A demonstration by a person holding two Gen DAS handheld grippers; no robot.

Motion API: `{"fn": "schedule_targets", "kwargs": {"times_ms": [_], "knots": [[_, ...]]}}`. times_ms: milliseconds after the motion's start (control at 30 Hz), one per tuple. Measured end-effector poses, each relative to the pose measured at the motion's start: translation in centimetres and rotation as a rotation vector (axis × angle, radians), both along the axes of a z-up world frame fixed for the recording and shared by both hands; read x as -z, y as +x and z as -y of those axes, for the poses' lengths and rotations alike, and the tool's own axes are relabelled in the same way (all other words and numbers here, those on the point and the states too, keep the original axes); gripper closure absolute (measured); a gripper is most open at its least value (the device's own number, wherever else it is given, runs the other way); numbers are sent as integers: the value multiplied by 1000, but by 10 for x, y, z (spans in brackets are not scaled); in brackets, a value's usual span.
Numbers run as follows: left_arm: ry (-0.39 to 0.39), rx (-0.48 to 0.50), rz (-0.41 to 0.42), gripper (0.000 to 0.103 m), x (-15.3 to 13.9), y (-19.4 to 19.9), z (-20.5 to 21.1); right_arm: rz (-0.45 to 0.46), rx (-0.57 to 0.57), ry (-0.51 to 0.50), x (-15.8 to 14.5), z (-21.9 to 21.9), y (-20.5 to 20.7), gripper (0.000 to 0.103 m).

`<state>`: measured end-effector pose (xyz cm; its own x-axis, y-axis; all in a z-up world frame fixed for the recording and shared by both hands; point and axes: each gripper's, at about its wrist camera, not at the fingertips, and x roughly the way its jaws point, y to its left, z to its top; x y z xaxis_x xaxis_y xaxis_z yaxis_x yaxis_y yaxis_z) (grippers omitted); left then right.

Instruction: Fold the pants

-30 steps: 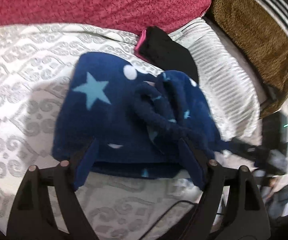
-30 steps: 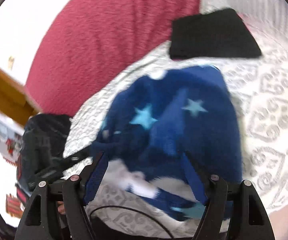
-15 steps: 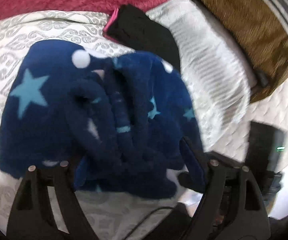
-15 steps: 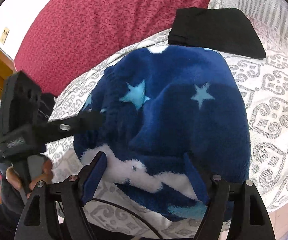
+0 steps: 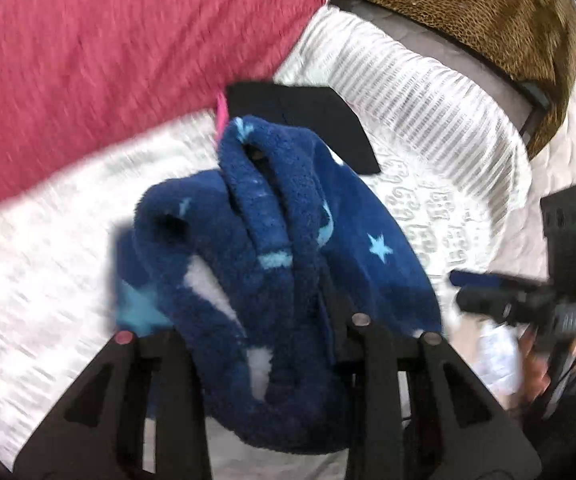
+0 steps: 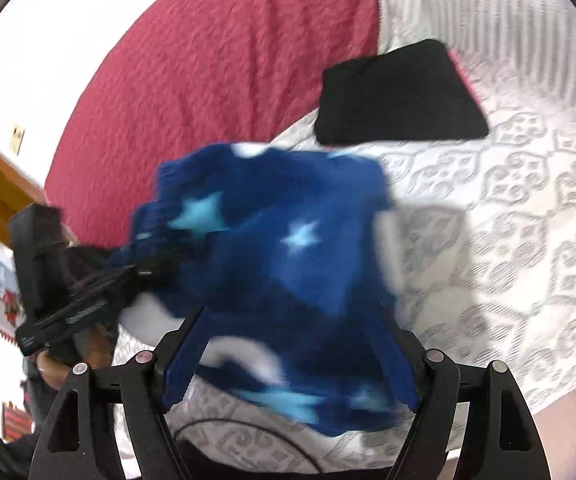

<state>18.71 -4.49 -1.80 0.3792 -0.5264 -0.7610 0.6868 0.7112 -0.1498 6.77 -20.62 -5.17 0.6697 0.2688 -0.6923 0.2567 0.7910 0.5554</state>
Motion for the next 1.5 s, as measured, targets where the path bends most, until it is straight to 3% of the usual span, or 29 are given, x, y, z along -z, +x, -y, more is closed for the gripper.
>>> {"fn": "schedule_targets", "kwargs": {"times_ms": [133,267,300,367,500,767,1000,1167,1333,1500], "knots": [[103,-49,36,54,19,26,-25,-91,38,-1,21,4,11,21],[202,-138,-114,39,86,53,-47,-233,-9,85,66,-8,29,21],[191,-163,-155,35,101,57,-56,-259,-17,116,77,-10,31,21],[131,-211,-152,18,107,58,-69,-265,-20,180,88,-11,32,21],[54,-229,-201,17,112,61,-81,-262,-30,155,81,-5,32,20],[73,-218,-188,15,108,56,-73,-221,-26,107,60,2,37,20],[38,-241,-242,9,116,62,-80,-234,-32,158,67,15,61,20],[33,-240,-247,5,118,63,-81,-241,-30,255,82,17,60,20],[1,-245,-280,2,124,66,-85,-249,-28,276,88,21,58,18],[-71,-268,-393,1,138,71,-92,-239,-54,345,94,15,64,17]]}}
